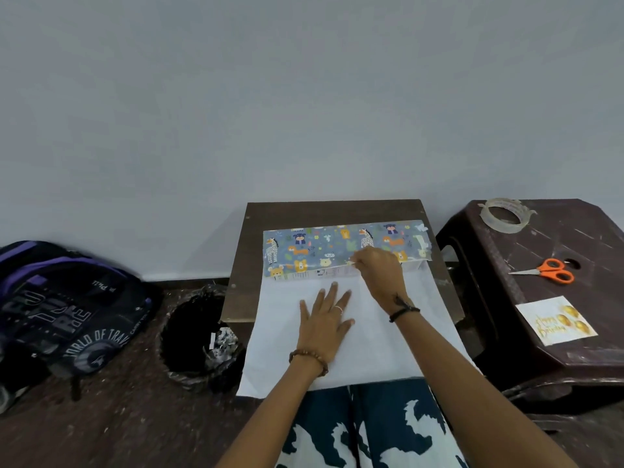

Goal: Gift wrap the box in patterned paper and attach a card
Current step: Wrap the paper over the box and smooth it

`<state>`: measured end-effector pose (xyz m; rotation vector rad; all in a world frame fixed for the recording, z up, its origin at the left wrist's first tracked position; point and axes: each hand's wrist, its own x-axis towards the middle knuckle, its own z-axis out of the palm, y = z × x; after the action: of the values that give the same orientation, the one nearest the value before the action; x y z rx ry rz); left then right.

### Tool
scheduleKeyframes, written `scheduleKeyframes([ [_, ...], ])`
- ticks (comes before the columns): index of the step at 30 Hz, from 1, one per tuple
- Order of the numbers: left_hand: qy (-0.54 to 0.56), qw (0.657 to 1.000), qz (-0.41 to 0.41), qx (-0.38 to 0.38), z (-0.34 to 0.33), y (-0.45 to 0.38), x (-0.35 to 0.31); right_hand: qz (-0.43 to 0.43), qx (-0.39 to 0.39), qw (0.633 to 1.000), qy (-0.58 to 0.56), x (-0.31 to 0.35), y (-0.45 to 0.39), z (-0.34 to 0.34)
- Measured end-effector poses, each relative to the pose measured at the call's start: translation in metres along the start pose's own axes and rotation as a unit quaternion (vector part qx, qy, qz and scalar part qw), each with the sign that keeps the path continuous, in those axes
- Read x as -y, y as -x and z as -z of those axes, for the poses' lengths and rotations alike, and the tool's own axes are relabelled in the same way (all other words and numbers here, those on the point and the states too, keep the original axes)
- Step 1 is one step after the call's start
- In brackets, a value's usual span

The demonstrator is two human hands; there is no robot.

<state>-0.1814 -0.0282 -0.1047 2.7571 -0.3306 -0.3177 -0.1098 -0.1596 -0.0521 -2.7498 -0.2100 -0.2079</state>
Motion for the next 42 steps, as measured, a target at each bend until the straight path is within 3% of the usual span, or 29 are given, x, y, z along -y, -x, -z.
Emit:
scheduleKeyframes([
  [9,-0.021,0.982,-0.048,-0.18,0.026,-0.042,-0.011,0.008,-0.126,0.988,-0.094,0.012,0.006,0.028],
  [14,-0.103,0.99,-0.048,-0.08,0.052,-0.063,-0.002,0.011,-0.126,0.985,-0.116,0.019,0.003,0.043],
  [19,-0.081,0.995,-0.057,-0.025,0.053,-0.058,0.007,-0.02,-0.075,0.988,-0.131,0.018,0.003,0.044],
  [25,-0.084,0.993,-0.067,-0.048,0.044,-0.043,0.009,-0.034,-0.054,0.989,-0.132,0.016,0.014,0.036],
  [31,-0.035,0.981,-0.103,-0.163,0.032,-0.037,0.008,0.012,-0.104,0.991,-0.085,0.026,0.038,0.016],
  [36,-0.004,0.985,-0.053,-0.165,0.036,-0.032,-0.003,0.014,-0.091,0.994,-0.067,0.027,0.048,0.004],
  [42,-0.036,0.985,-0.055,-0.16,0.041,-0.036,-0.008,0.007,-0.081,0.994,-0.078,0.024,0.047,0.006],
])
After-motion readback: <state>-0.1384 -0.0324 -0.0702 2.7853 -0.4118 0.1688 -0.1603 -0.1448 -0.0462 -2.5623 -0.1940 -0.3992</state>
